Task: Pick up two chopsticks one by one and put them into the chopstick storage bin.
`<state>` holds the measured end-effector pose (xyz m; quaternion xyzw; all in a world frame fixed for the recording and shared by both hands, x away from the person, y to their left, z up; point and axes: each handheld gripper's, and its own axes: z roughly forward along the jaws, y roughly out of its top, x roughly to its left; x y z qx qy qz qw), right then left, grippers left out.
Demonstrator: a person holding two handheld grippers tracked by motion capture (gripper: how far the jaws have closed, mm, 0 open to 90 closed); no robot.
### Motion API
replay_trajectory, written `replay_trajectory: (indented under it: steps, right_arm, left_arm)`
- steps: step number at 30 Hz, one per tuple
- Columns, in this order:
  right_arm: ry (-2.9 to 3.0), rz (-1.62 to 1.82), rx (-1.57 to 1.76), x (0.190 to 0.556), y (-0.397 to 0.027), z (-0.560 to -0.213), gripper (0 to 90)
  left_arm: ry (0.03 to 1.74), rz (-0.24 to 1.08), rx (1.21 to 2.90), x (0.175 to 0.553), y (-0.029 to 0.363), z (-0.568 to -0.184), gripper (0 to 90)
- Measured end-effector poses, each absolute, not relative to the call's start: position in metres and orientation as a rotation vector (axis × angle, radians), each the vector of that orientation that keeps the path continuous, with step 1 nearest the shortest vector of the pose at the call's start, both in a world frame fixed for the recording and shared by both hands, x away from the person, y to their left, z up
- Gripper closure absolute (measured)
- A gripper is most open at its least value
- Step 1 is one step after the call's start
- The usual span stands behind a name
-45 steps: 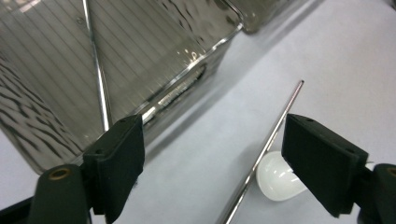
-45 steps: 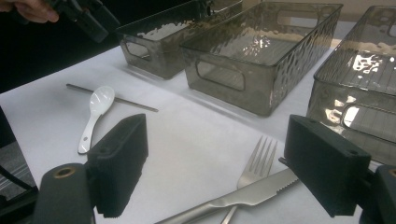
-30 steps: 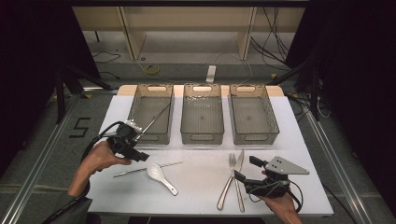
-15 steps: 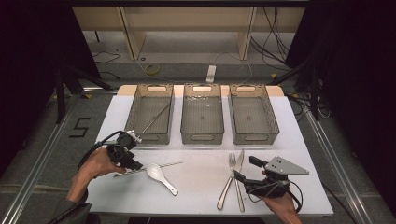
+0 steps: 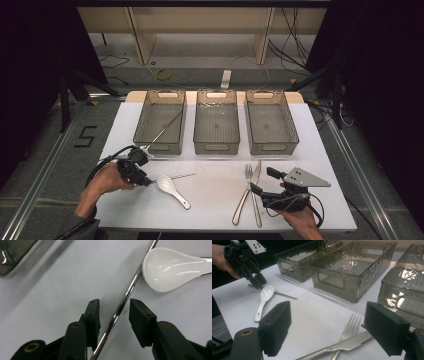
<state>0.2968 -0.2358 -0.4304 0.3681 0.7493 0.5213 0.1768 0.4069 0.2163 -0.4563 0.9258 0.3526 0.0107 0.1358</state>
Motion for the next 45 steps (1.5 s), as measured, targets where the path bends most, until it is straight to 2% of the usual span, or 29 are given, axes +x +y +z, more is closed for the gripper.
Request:
replay_trajectory:
  steps: [13,28,45]
  right_arm:
    - [2.124,1.472,1.041,0.2972,-0.2359,-0.4306,22.8]
    - [2.125,1.469,1.044,0.2975,-0.2346,-0.4309,23.0]
    - [2.123,1.469,1.049,0.2979,-0.2348,-0.4310,23.1]
  left_arm:
    - [0.967,0.009,2.721,0.4072,0.2145,-0.4624,71.8]
    - [0.954,0.017,2.762,0.4072,0.2098,-0.4628,72.5]
    - [0.890,0.022,2.762,0.4062,0.2111,-0.4636,83.7]
